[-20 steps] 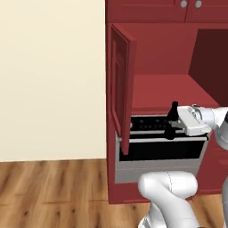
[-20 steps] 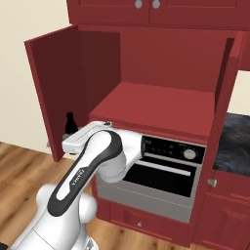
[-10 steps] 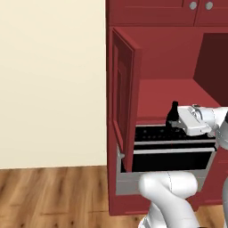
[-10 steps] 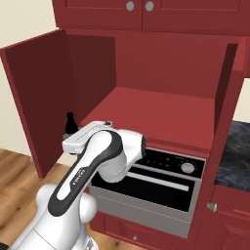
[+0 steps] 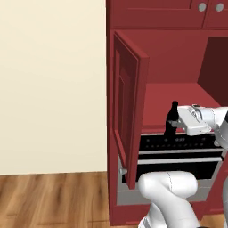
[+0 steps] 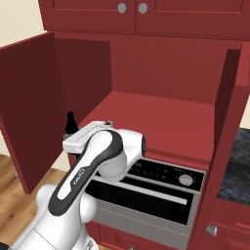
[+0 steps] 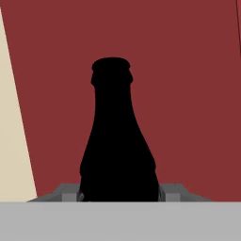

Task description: Pick the bottled drink from the counter and place it in the open cabinet.

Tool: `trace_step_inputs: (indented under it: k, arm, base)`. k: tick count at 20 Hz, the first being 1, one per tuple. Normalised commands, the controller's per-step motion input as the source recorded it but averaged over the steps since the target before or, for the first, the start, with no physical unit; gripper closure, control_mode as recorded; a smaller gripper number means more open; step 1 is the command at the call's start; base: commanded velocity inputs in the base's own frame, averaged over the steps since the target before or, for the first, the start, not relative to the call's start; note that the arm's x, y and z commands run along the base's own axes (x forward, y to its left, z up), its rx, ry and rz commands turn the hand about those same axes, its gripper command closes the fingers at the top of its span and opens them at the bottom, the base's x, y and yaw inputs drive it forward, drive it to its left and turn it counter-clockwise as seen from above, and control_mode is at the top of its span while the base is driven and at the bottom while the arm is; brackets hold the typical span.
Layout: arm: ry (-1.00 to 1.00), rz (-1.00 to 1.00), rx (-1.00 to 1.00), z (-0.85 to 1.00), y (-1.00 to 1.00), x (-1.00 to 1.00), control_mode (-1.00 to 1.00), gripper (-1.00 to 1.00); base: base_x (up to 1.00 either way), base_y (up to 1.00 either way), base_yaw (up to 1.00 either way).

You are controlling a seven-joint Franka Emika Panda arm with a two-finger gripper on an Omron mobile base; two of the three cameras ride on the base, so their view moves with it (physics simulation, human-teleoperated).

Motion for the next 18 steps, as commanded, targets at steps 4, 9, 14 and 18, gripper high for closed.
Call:
trace_step_inputs:
  k: [4, 9, 14, 18]
  arm:
    - [0.00, 0.00, 0.00, 0.00, 0.00, 0.00, 1.00, 1.00]
    - [0.00, 0.00, 0.00, 0.00, 0.00, 0.00, 1.00, 1.00]
    - [0.00, 0.00, 0.00, 0.00, 0.00, 0.00, 1.00, 1.00]
    - [0.01, -0.06, 0.00, 0.00, -0.02, 0.01, -1.00, 1.00]
  base:
    - [0.08, 0.00, 0.00]
    - [0.00, 0.00, 0.00]
    - [0.00, -0.01, 0.00]
    - [0.00, 0.00, 0.00]
